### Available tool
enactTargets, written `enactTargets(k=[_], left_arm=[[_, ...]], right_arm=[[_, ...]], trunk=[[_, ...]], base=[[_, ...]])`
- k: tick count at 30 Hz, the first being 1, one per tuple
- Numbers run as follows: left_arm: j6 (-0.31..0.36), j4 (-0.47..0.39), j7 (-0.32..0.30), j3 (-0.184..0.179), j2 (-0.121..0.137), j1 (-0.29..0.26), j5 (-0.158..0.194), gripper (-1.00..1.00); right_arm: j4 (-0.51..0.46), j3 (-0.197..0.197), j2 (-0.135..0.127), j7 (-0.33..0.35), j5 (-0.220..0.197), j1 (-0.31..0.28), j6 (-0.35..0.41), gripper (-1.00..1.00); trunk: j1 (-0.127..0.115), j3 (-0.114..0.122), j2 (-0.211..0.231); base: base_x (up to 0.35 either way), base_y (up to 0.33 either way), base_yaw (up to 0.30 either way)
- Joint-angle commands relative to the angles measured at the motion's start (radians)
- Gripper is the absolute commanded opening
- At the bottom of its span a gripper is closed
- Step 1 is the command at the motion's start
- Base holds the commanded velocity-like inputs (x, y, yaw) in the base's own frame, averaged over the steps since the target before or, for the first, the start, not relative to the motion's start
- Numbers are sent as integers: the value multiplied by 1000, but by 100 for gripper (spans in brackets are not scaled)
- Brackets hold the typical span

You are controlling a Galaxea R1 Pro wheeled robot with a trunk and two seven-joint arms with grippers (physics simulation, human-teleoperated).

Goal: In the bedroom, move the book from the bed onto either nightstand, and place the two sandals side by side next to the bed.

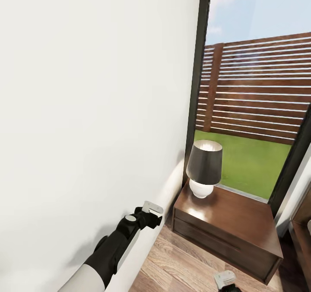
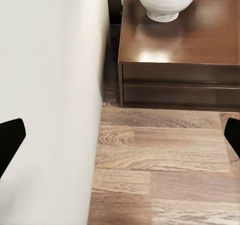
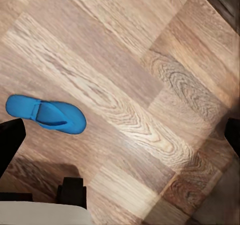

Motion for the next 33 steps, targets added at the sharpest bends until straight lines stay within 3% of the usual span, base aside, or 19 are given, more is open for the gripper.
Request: enactTargets(k=[1, 4, 5, 10, 15, 20, 28, 33], left_arm=[[5, -1, -2, 0, 0, -1, 2, 100], [5, -3, -2, -1, 0, -1, 2, 100], [5, -3, -2, -1, 0, -1, 2, 100], [4, -5, -2, -3, 0, 0, 2, 100], [3, -7, -2, -10, 0, 0, 2, 100], [1, -8, -2, -26, 0, 1, 3, 100], [-23, -8, -1, -35, 0, 2, 3, 100], [-28, -8, 0, -37, 1, 2, 3, 100]], right_arm=[[-1, 29, 0, -14, 5, -5, 10, 100], [3, 98, 3, -46, 22, -14, 26, 100], [3, 98, 3, -46, 22, -14, 26, 100], [8, 193, 10, -69, 43, -20, 72, 100], [10, 249, 12, -72, 51, -22, 90, 100], [38, 334, 13, -71, 60, -23, 100, 100], [69, 393, 12, -42, 65, -23, 96, 100], [71, 426, 11, 17, 67, -23, 94, 100]], trunk=[[0, -1, -1], [0, -1, -1], [0, -1, -1], [0, -1, -1], [0, -1, -1], [0, -1, -1], [0, -1, -1], [0, -1, -1]], base=[[0, 0, 0], [0, 0, 0], [0, 0, 0], [0, 0, 0], [0, 0, 0], [0, 0, 0], [0, 0, 0], [0, 0, 0]])
